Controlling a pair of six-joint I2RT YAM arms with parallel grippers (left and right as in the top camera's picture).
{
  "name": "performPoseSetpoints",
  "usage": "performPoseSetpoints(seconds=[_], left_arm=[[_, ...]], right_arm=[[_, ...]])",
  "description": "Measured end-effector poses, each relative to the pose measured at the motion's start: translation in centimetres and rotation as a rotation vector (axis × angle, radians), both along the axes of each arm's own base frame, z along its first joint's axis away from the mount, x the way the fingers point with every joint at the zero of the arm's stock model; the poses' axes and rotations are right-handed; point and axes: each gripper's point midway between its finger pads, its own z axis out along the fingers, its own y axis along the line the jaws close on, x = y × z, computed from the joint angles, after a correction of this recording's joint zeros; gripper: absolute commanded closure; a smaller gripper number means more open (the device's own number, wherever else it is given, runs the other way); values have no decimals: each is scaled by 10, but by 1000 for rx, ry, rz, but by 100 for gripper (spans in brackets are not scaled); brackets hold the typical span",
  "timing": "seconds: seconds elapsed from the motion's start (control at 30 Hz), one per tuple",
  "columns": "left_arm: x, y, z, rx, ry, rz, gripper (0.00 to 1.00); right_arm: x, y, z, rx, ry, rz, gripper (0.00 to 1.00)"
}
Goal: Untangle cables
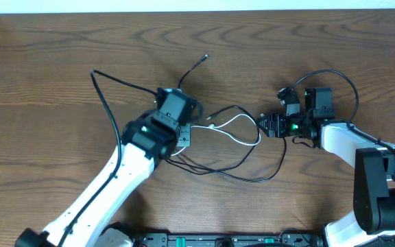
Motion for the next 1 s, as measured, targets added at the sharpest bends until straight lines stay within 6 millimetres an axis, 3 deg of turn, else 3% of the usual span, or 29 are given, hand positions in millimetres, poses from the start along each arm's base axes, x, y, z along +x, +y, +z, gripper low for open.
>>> performPoseSetpoints(seconds=[0.1,0.4,0.43,0.63,0.83,1.0], left_arm=[[2,5,-11,-65,67,27,20],[-1,2,-16,-330,210,6,7],[-3,2,-16,-350,220,1,2],[-3,9,-13,-417,244,15,0],[-5,14,-11,-459,257,-8,2],[-8,10,-6,-517,262,-67,2]], right_arm=[[0,0,0,2,0,2,30],[-1,2,1,8,-2,8,25],[-1,2,1,10,-2,10,25],[-2,3,2,19,-1,15,22],[-4,10,6,64,7,32,2],[-13,23,13,142,24,81,1]])
